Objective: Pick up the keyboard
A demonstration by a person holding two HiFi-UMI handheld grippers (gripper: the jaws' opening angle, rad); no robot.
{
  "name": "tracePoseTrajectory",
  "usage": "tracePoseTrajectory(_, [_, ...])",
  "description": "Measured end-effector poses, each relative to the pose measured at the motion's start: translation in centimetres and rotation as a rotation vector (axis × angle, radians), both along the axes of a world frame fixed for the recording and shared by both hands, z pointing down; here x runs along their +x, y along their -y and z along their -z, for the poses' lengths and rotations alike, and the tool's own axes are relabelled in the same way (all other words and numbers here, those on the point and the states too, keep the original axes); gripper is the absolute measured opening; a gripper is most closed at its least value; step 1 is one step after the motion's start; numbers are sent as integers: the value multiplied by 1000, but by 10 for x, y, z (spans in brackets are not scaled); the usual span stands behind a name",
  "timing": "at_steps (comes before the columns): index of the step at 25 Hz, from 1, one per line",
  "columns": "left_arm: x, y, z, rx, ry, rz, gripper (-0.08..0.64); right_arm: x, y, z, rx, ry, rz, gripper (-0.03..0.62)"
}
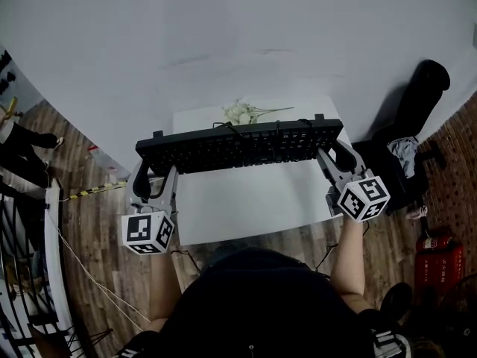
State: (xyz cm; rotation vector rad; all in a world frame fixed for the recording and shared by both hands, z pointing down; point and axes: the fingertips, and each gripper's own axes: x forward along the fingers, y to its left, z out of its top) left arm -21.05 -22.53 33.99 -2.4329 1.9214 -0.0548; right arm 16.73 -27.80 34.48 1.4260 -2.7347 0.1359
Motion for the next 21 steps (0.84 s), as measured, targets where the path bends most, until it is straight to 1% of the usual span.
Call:
tracePoseTrajectory(3, [3,-3,-4,-1,0,13,288,3,3,-3,7,4,11,192])
tracePoseTrajectory(7, [4,-5,-6,-15,-1,25,288,2,6,-6,-11,0,24,192])
tracePoseTrajectory(13, [15,-19,-9,-6,-7,26,288,13,-6,-3,13,-6,29,192])
tracePoseTrajectory(16, [13,-18,-11,-15,-10,25,288,12,-6,-6,3,-8,26,192])
tracePoseTrajectory(21, [35,-26,-12,-12,3,17,288,34,-17,-13,-13,-3,23,192])
